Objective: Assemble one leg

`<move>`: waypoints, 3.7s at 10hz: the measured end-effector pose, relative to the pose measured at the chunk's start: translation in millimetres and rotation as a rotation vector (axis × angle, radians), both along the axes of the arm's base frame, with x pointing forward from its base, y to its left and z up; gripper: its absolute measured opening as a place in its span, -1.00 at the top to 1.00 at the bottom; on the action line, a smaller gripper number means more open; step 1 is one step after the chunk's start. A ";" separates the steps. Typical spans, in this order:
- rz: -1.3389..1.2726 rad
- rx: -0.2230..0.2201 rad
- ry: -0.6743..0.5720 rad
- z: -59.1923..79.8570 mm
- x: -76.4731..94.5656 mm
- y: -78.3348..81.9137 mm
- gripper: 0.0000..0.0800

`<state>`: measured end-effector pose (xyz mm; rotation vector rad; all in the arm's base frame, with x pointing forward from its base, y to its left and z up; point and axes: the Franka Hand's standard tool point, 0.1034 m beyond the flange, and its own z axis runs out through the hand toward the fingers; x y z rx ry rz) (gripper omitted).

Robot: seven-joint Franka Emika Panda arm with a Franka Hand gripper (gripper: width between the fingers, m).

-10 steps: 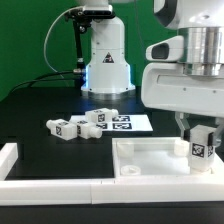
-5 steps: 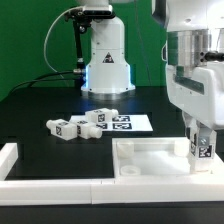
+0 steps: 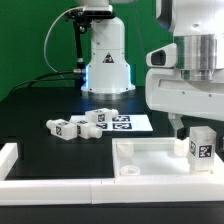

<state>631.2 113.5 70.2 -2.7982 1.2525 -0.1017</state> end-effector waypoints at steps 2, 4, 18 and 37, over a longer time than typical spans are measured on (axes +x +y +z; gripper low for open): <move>0.097 -0.011 -0.002 -1.7 0.3 -2.8 -0.61; 0.467 -0.075 -0.026 4.8 0.6 12.0 -0.62; -0.050 0.006 -0.018 8.0 3.9 2.5 0.27; 0.684 -0.068 -0.064 11.8 11.3 -6.4 -0.62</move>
Offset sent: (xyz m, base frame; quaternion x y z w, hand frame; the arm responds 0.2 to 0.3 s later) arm -0.0071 0.0373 0.0160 -0.0019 0.0282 -0.4828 0.8753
